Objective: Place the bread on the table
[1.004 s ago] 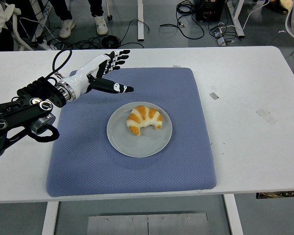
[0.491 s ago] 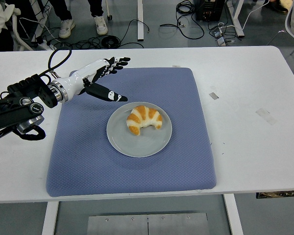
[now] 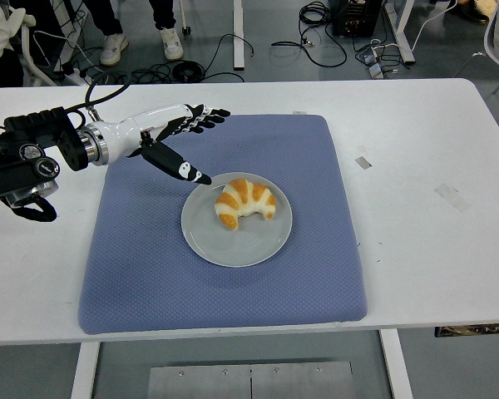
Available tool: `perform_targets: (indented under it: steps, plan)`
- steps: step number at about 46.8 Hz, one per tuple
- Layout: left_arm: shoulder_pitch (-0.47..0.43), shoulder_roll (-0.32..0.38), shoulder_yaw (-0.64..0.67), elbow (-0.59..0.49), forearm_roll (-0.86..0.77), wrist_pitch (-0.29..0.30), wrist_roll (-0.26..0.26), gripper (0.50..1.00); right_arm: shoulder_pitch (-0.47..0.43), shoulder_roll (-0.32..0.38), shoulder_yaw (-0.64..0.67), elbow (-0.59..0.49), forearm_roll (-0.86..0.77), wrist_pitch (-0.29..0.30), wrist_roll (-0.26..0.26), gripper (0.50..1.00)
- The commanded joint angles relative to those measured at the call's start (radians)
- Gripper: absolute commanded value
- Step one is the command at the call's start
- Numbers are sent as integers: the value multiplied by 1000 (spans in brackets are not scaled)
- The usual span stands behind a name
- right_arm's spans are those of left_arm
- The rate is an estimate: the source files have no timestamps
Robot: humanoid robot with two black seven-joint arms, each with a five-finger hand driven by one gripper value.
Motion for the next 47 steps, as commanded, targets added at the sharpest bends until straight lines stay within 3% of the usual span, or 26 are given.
perform_targets:
  steps: [1,25,47]
  plan:
    - [-23,-5,30,0,4,2,-1,981,0,0,-1,0,0,0,0,1000]
    - [5,-141,59,23,54,14,-1,981,0,0,0,0,0,0,0,1000]
    - [14,-163,79,68,74,33,1,977,0,0,0,0,0,0,0,1000]
